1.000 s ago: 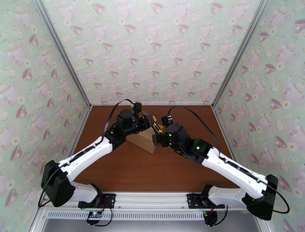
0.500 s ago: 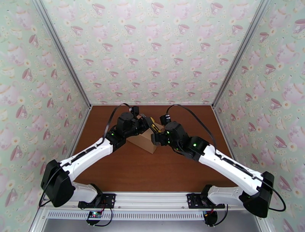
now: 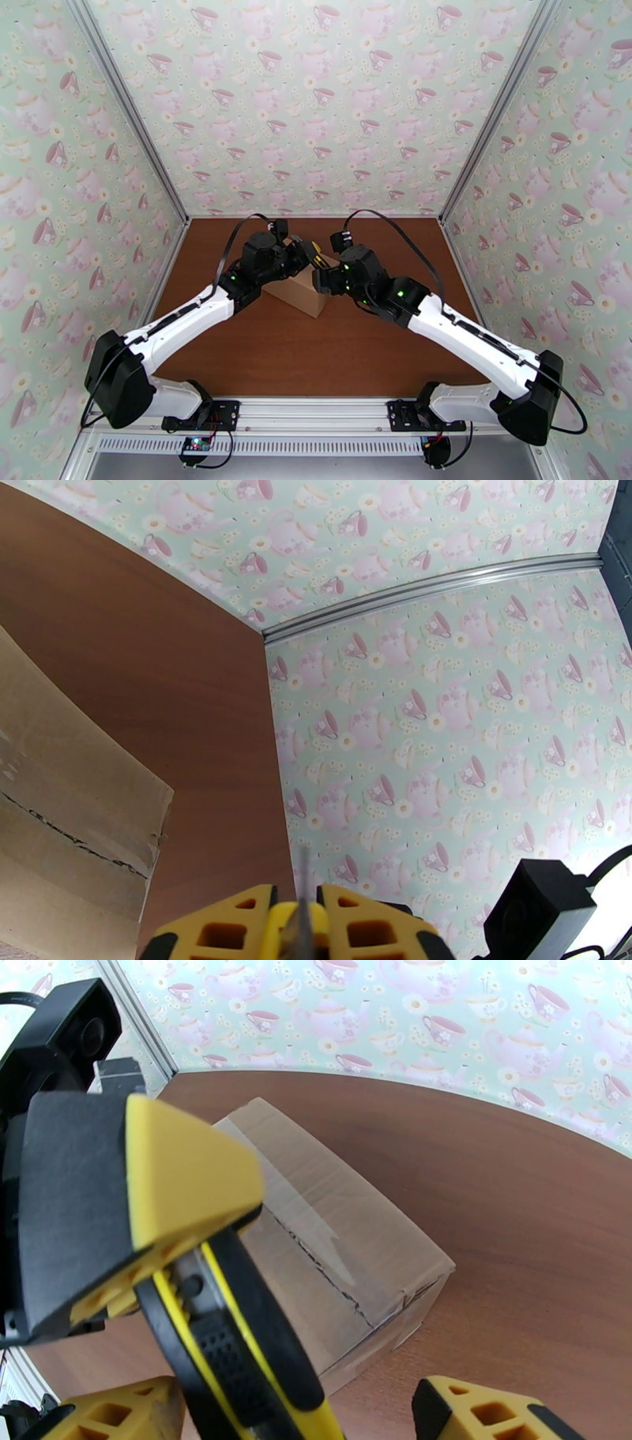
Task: Unpack the express box
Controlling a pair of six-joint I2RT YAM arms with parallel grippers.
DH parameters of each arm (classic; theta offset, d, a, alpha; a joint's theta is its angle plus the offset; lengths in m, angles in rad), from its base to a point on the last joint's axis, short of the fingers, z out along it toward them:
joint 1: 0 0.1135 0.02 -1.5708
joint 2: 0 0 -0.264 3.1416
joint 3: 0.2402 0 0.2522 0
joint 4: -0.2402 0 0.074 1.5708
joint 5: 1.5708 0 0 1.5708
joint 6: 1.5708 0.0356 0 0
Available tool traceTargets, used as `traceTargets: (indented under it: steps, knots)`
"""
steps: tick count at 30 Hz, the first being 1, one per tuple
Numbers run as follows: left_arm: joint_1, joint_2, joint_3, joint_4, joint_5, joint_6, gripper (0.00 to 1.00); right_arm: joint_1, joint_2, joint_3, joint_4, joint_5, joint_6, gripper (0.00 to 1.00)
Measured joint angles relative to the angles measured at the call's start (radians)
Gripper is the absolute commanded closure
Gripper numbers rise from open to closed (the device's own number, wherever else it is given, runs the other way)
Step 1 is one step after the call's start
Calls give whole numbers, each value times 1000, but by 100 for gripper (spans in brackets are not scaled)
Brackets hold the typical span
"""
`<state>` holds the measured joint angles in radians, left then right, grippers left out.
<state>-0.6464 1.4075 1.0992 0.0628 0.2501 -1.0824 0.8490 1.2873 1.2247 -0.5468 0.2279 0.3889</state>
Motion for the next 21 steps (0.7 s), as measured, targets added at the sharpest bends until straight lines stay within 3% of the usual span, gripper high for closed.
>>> traceTargets:
  steps: [21]
  knots:
    - [2,0,0,3,13,-10,100,2,32,16,6,-24,-38,51]
